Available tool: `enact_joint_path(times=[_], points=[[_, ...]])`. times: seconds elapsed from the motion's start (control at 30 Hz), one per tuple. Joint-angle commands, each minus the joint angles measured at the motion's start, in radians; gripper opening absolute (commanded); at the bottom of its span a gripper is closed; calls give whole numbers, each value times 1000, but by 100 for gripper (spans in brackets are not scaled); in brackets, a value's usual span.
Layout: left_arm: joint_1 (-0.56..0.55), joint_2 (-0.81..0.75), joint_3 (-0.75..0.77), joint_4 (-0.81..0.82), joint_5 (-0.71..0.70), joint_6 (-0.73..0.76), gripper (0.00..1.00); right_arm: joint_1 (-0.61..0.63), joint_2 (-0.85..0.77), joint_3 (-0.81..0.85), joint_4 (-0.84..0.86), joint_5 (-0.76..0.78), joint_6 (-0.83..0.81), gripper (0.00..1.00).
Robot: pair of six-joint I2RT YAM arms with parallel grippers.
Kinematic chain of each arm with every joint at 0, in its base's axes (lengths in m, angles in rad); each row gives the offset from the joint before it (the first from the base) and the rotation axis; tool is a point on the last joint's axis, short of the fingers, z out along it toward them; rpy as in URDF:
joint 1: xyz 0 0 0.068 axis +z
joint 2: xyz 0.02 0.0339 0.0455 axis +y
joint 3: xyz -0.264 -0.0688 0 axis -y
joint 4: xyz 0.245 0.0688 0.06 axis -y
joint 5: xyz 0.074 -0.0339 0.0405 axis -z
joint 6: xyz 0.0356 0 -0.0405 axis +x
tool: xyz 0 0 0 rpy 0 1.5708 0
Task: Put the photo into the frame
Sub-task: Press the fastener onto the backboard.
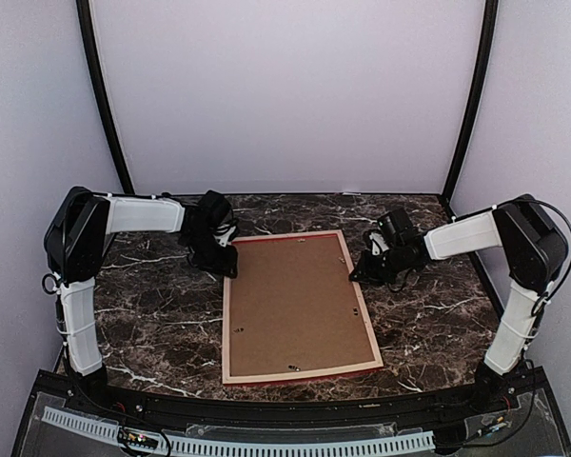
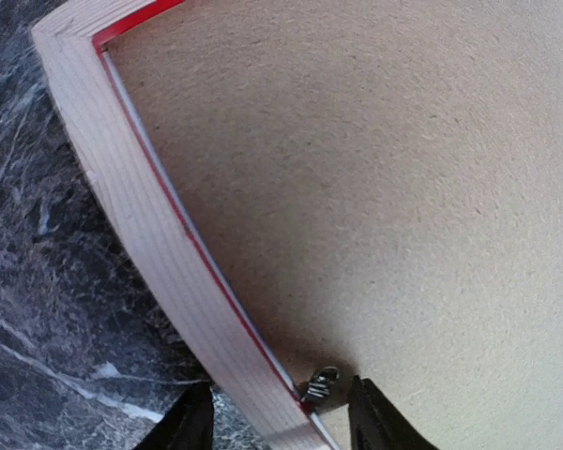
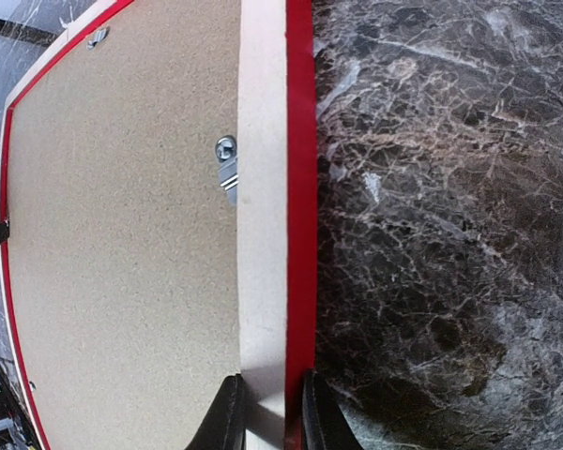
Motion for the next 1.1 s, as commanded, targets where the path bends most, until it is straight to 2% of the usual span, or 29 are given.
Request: enact_joint_path(times=[0.0,0.1,0.13,0.27,0.43,0.67,0.87,1.07], points=[[0,-80,-19,12,8,0,61,-15,39,-67,-152,64,27,0],[-1,-131,-34,3,8,-8,74,-14,37,-77,-135,64,30,0],[-1,-140,-47,-4,14,-12,81,-14,38,-79,-128,63,31,0],[-1,-205,-109,-4,58,-37,94,-14,38,-84,-107,58,37,0],[-17,-319,-251,47,160,-90,95,-14,36,-95,-85,57,41,0],[-109,-499,-444,103,172,-182,94,-13,42,-109,-56,60,42,0],[-236,-560,-554,113,86,-230,93,-10,39,-121,-36,63,46,0],[-323,-494,-548,101,-25,-229,93,0,33,-127,-28,61,52,0]])
